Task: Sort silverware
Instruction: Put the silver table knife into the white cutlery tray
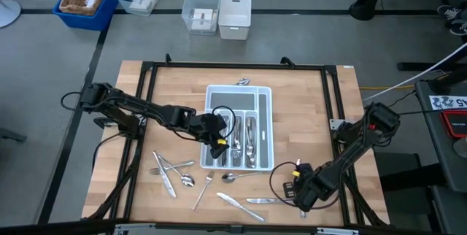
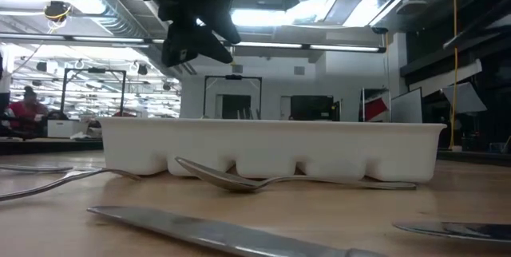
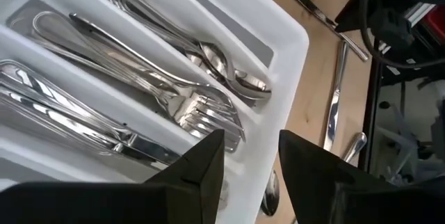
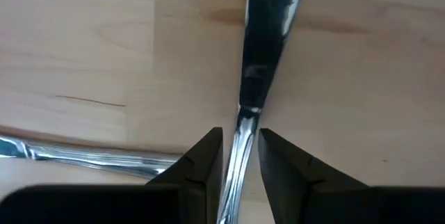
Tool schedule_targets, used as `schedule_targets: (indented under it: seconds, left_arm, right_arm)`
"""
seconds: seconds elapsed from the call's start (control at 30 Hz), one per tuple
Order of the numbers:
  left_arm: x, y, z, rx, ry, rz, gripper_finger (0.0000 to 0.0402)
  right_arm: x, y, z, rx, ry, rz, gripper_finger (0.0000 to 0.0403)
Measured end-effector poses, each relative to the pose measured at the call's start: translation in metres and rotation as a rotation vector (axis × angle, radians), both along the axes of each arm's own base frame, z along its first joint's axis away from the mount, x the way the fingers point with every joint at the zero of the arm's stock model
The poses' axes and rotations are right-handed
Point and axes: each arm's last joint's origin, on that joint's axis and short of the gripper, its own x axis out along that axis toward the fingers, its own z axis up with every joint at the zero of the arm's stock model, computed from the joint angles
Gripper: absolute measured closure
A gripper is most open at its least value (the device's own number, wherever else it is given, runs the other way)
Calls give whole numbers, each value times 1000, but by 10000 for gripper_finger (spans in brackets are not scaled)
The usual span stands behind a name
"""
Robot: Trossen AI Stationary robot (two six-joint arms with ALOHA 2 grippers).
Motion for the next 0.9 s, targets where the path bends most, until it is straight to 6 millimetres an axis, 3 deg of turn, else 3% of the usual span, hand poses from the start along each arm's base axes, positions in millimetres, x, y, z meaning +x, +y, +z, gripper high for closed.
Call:
schedule_targets:
  seconds: [0.5, 0.8, 0.9]
  left_arm:
    - [0, 0, 0, 17, -3, -17, 274]
    - [-1, 0, 3, 15, -14, -17, 274]
    - [-2, 0, 5, 15, -21, -17, 274]
  right_arm:
    - [2, 3, -18, -44, 51, 34, 308]
    - [2, 2, -19, -77, 29, 55, 381]
    - [2, 1, -19, -84, 24, 54, 384]
